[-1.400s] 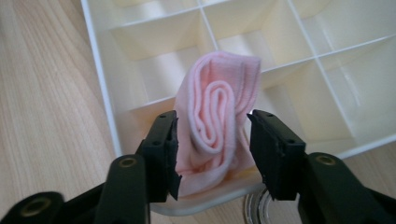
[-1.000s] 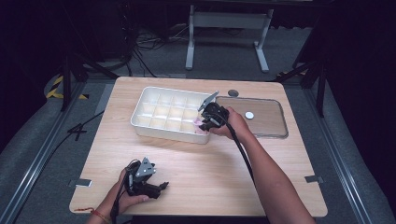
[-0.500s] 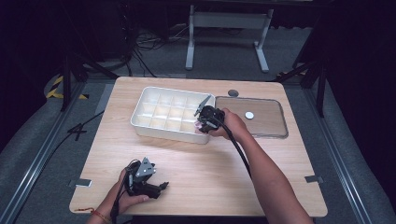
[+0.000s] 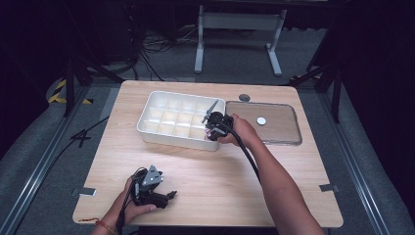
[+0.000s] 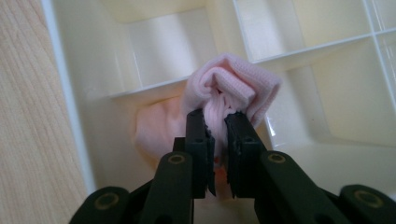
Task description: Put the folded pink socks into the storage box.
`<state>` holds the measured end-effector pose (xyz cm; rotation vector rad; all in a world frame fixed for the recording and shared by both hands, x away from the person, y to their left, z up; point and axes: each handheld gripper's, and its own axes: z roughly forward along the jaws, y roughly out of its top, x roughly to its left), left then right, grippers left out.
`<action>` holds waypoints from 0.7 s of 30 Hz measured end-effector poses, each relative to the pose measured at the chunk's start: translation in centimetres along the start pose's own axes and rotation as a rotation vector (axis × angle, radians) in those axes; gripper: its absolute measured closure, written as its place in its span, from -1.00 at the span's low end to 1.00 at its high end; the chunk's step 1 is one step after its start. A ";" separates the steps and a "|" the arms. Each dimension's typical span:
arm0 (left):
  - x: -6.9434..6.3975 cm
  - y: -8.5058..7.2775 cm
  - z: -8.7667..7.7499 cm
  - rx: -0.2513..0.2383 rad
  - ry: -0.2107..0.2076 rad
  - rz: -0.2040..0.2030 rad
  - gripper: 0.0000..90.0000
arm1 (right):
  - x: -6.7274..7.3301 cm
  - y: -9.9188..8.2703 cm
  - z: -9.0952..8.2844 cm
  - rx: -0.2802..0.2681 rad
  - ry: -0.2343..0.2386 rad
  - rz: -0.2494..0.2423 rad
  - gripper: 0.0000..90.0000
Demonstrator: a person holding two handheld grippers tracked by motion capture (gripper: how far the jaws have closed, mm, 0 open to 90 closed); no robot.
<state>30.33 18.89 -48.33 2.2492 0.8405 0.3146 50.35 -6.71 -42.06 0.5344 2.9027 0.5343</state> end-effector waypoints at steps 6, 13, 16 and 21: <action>0.0 0.0 0.0 0.001 0.001 0.004 -0.67 | -0.2 0.4 0.3 0.036 0.017 0.021 0.79; 0.1 0.0 0.0 0.003 0.006 0.012 -0.67 | -0.1 0.5 0.4 0.052 0.008 0.031 0.79; 0.1 0.0 -0.1 0.003 0.006 0.013 -0.67 | -0.2 0.2 0.4 0.026 0.022 0.046 0.78; 0.0 0.0 0.0 0.002 0.005 0.006 -0.67 | -0.3 -0.2 0.0 -0.029 0.040 0.056 0.74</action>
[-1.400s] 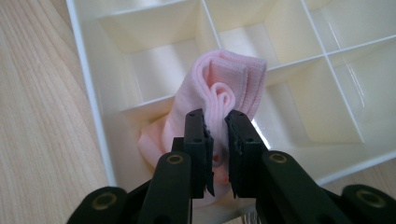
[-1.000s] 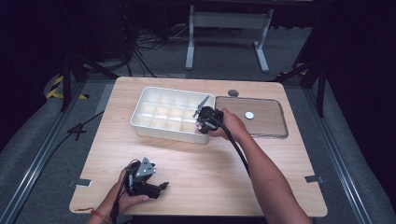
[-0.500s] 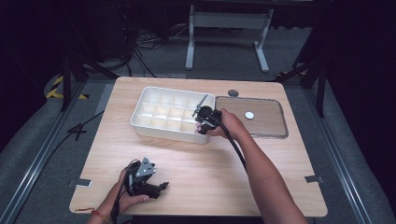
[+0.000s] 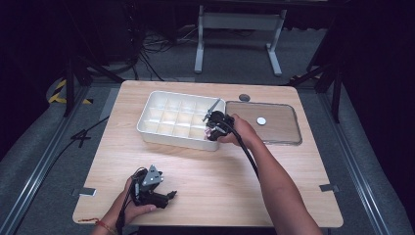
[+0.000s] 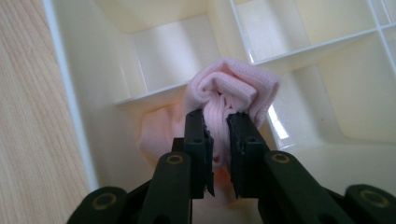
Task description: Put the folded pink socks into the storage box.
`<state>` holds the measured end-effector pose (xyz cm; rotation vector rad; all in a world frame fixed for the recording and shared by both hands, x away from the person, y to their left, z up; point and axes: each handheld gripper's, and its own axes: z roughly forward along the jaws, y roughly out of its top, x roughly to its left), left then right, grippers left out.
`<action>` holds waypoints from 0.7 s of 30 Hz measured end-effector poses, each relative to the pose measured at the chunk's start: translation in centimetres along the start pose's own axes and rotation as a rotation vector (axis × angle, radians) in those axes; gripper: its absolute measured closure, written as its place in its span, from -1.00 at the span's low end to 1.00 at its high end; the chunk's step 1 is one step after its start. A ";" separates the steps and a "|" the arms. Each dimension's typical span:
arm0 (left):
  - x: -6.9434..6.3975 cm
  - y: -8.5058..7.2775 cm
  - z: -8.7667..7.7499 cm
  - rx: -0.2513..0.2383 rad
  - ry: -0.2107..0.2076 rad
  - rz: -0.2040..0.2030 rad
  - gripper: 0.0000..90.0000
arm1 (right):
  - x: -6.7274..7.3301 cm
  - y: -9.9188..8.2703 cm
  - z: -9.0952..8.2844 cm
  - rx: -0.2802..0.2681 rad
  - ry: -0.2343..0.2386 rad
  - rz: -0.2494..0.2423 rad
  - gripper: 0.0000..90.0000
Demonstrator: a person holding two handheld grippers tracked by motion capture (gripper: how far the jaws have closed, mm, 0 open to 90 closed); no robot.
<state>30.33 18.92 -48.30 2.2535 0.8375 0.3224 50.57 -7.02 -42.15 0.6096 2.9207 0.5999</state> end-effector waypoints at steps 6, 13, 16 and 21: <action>0.0 0.0 0.0 0.001 0.000 0.000 -0.67 | 0.2 -0.1 -0.4 -0.019 -0.014 0.003 0.67; 0.0 0.0 0.0 0.000 0.000 0.000 -0.67 | 0.3 -0.4 -1.8 -0.092 -0.020 0.049 0.41; 0.0 0.0 0.0 0.000 0.000 0.001 -0.67 | 0.5 -0.5 -2.1 -0.104 -0.023 0.046 0.38; 0.0 0.0 0.0 0.000 0.000 0.000 -0.67 | 0.9 -0.7 -2.4 -0.133 -0.045 0.059 0.23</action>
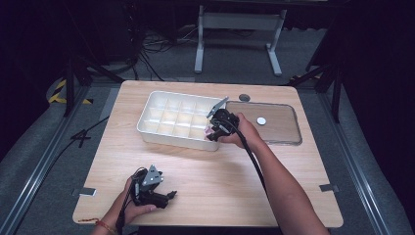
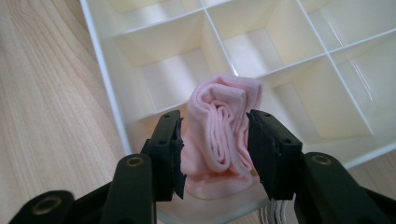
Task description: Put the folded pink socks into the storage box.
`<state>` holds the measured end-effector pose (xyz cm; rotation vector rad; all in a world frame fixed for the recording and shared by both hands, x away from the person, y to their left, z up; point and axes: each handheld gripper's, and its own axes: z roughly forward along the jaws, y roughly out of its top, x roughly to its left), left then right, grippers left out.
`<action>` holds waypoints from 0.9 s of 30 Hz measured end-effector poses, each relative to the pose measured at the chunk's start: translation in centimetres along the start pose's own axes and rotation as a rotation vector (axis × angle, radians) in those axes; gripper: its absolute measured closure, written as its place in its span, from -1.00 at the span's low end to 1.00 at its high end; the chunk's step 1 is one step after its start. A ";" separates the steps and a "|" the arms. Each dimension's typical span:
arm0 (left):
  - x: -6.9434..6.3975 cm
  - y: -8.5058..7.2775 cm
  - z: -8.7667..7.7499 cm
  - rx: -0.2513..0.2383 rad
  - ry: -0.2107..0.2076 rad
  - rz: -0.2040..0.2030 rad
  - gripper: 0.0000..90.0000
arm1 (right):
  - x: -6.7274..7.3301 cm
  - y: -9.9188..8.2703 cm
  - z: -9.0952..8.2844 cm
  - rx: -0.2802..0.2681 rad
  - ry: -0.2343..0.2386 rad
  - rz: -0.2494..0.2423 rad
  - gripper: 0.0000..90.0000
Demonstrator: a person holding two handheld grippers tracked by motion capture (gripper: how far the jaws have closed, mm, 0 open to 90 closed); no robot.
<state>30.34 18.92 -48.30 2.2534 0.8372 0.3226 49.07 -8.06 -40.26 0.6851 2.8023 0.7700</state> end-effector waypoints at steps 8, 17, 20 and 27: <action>0.0 0.0 0.0 0.000 -0.005 -0.007 -0.68 | 0.5 -0.6 -1.2 -0.058 -0.013 -0.002 0.07; 0.0 0.0 0.0 0.005 -0.007 -0.006 -0.68 | 0.5 -1.9 -3.7 -0.124 -0.046 0.004 -0.03; 0.0 0.0 0.0 0.007 -0.008 -0.003 -0.68 | 0.7 -2.2 -4.4 -0.136 -0.058 -0.003 -0.06; 0.0 0.0 0.0 0.008 -0.010 -0.002 -0.68 | 1.3 -2.9 -5.8 -0.152 -0.083 -0.036 -0.09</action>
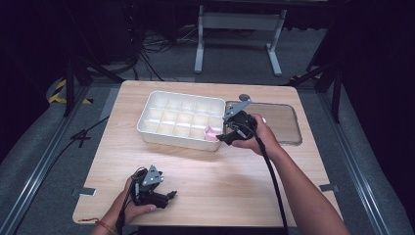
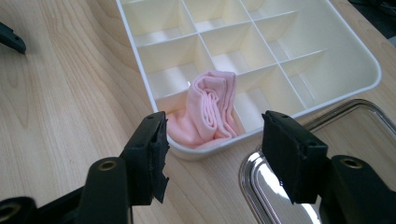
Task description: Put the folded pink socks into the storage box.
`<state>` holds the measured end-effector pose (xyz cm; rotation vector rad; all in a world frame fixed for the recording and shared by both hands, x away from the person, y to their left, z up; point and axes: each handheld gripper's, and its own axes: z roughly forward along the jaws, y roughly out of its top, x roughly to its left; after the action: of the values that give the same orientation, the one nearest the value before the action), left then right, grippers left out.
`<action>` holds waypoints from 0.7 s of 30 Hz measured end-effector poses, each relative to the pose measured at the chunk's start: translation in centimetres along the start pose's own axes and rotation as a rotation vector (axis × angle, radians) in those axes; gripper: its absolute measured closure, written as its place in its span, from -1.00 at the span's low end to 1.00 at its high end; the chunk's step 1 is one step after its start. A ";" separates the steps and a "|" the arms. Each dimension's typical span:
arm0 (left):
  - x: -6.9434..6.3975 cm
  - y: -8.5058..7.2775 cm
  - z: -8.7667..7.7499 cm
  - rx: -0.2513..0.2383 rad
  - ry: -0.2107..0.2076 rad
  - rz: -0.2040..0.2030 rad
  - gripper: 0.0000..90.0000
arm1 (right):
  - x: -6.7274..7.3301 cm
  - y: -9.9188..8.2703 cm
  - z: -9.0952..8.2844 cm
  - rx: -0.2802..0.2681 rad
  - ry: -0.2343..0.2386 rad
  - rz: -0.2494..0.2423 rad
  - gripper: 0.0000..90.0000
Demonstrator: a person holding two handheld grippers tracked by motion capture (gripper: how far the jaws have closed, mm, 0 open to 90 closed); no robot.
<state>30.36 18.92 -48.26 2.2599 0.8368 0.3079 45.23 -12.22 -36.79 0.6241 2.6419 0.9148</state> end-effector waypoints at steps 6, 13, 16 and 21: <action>0.0 0.0 0.0 0.000 0.001 0.000 -0.68 | 0.1 -0.5 -0.9 0.000 -0.024 -0.009 -0.13; 0.0 0.0 0.1 -0.006 0.003 -0.001 -0.68 | 0.3 -1.5 -2.0 0.012 -0.051 -0.031 -0.13; 0.0 0.0 0.1 -0.007 0.003 -0.002 -0.68 | 0.5 -1.9 -2.4 0.023 -0.067 -0.042 -0.14; 0.0 0.0 0.1 -0.006 0.003 -0.002 -0.68 | 0.8 -2.7 -2.9 0.027 -0.075 -0.058 -0.14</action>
<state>30.36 18.89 -48.32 2.2533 0.8380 0.3131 42.62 -15.28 -36.40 0.5736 2.5956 0.8238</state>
